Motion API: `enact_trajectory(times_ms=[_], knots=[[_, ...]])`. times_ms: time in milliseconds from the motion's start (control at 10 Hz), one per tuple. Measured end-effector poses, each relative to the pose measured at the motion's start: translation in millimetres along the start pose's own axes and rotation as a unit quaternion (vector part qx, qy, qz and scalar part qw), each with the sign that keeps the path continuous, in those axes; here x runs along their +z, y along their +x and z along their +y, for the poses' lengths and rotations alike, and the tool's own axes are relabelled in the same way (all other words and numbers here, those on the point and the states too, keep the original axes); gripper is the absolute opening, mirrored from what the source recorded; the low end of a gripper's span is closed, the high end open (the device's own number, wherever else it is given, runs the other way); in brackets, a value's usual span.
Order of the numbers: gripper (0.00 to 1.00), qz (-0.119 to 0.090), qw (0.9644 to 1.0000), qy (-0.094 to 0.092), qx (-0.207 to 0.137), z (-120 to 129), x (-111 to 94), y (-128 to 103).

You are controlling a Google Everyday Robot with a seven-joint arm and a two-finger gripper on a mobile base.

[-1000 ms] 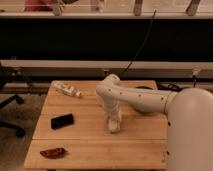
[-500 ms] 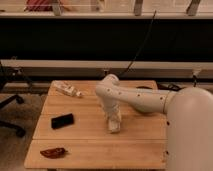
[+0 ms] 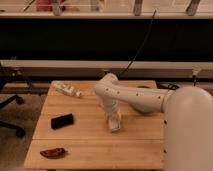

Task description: Wipe the white sponge on the table

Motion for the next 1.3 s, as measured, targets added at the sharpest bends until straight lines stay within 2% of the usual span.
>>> enact_trajectory(times_ms=[200, 400, 500, 700, 800, 900, 1100, 1200, 1300], knots=[[0.0, -0.002, 0.9998, 0.008, -0.019, 4.3, 1.0, -4.5], [0.0, -0.003, 0.9986, 0.017, -0.049, -12.3, 0.9, -15.4], [0.0, -0.004, 0.9964, 0.018, -0.083, -28.7, 0.7, -28.6], [0.0, 0.0, 0.991, 0.014, -0.133, -44.1, -0.2, -49.4], [0.0, 0.005, 0.9852, 0.008, -0.171, -48.4, -0.7, -63.1], [0.0, 0.013, 0.975, 0.002, -0.222, -51.5, -1.6, -78.8], [0.0, 0.026, 0.959, -0.007, -0.282, -48.8, -3.0, -100.6], [0.0, 0.032, 0.9538, -0.012, -0.299, -44.8, -3.5, -107.6], [0.0, 0.037, 0.9516, -0.017, -0.304, -35.8, -3.4, -112.3]])
